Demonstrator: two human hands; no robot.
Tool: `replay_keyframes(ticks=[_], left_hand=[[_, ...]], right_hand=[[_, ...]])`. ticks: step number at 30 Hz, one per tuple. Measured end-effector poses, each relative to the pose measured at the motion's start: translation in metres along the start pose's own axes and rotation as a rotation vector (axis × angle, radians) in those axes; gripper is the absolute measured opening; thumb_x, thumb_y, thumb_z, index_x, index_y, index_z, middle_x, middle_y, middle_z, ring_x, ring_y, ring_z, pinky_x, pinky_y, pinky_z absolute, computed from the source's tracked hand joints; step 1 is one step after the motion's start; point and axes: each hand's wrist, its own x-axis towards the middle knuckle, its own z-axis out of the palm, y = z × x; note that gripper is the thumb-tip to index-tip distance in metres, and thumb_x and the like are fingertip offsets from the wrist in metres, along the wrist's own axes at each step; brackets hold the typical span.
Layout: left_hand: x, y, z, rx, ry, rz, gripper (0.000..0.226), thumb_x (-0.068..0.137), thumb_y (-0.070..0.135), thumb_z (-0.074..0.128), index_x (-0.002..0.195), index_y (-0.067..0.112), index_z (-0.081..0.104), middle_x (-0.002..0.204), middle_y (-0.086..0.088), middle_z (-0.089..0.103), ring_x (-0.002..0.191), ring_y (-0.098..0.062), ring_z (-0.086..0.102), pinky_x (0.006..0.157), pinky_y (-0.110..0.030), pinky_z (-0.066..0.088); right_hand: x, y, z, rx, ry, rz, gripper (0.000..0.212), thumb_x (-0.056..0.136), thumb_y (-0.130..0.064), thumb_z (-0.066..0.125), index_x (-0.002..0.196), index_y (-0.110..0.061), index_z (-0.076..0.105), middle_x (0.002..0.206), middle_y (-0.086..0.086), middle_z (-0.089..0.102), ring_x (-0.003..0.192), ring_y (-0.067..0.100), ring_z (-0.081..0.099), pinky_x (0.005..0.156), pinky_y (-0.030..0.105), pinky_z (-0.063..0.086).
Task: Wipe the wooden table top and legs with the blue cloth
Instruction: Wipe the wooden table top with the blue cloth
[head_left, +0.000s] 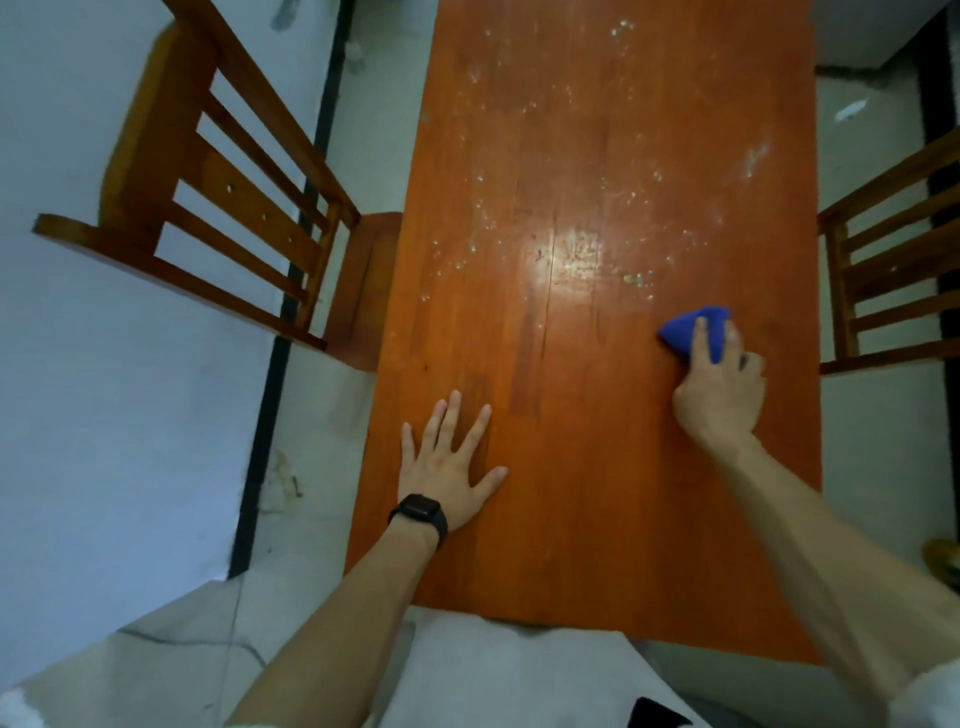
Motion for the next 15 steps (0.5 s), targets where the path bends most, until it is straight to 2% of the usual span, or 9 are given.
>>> replay_keyframes(ticks=[2, 4, 7, 11, 13, 15], left_hand=[[0.0, 0.002, 0.002, 0.01, 0.0, -0.012, 0.082, 0.087, 0.081, 0.019, 0.144, 0.048, -0.031, 0.156, 0.003, -0.038, 0.146, -0.019, -0.03, 0.117, -0.058, -0.011], [0.001, 0.004, 0.003, 0.021, 0.004, -0.018, 0.082, 0.087, 0.081, 0.018, 0.143, 0.048, -0.032, 0.155, 0.003, -0.039, 0.145, -0.019, -0.03, 0.117, -0.059, -0.011], [0.002, 0.006, 0.002, 0.023, -0.013, -0.03, 0.083, 0.087, 0.082, 0.018, 0.142, 0.048, -0.033, 0.154, 0.003, -0.041, 0.145, -0.019, -0.032, 0.117, -0.058, -0.013], [0.001, 0.011, -0.004, 0.025, -0.035, -0.073, 0.084, 0.086, 0.082, 0.02, 0.143, 0.05, -0.031, 0.157, 0.004, -0.037, 0.147, -0.02, -0.027, 0.118, -0.054, -0.011], [0.002, 0.018, -0.01, 0.033, -0.018, -0.095, 0.081, 0.087, 0.08, 0.023, 0.15, 0.048, -0.018, 0.162, 0.0, -0.022, 0.15, -0.023, -0.015, 0.12, -0.051, -0.005], [0.01, 0.028, -0.018, 0.037, 0.045, -0.12, 0.073, 0.091, 0.074, 0.024, 0.154, 0.042, 0.004, 0.165, -0.006, 0.003, 0.151, -0.027, 0.005, 0.121, -0.048, 0.003]], right_hand=[[0.002, 0.021, -0.012, 0.065, -0.032, 0.187, 0.079, 0.087, -0.011, 0.049, 0.156, -0.022, 0.013, 0.161, 0.014, 0.012, 0.122, 0.046, 0.034, 0.101, 0.049, 0.035], [-0.003, 0.013, -0.016, 0.136, 0.001, 0.217, 0.075, 0.09, -0.01, 0.046, 0.157, -0.02, 0.013, 0.161, 0.016, 0.012, 0.121, 0.048, 0.034, 0.103, 0.046, 0.031], [-0.012, -0.039, -0.014, 0.178, 0.094, -0.069, 0.074, 0.092, -0.008, 0.047, 0.156, -0.027, 0.017, 0.161, 0.013, 0.016, 0.118, 0.037, 0.035, 0.101, 0.04, 0.032], [-0.009, -0.114, 0.008, 0.098, -0.023, -0.575, 0.076, 0.091, -0.014, 0.05, 0.153, -0.042, 0.016, 0.163, 0.004, 0.01, 0.124, 0.031, 0.032, 0.097, 0.042, 0.037], [0.002, -0.117, 0.015, 0.017, -0.088, -0.672, 0.078, 0.091, -0.015, 0.048, 0.153, -0.043, 0.011, 0.163, 0.002, 0.004, 0.13, 0.032, 0.027, 0.101, 0.043, 0.034], [0.021, -0.095, 0.013, 0.027, -0.054, -0.552, 0.081, 0.088, -0.013, 0.05, 0.154, -0.039, 0.011, 0.163, 0.003, 0.006, 0.13, 0.033, 0.028, 0.101, 0.044, 0.034]])
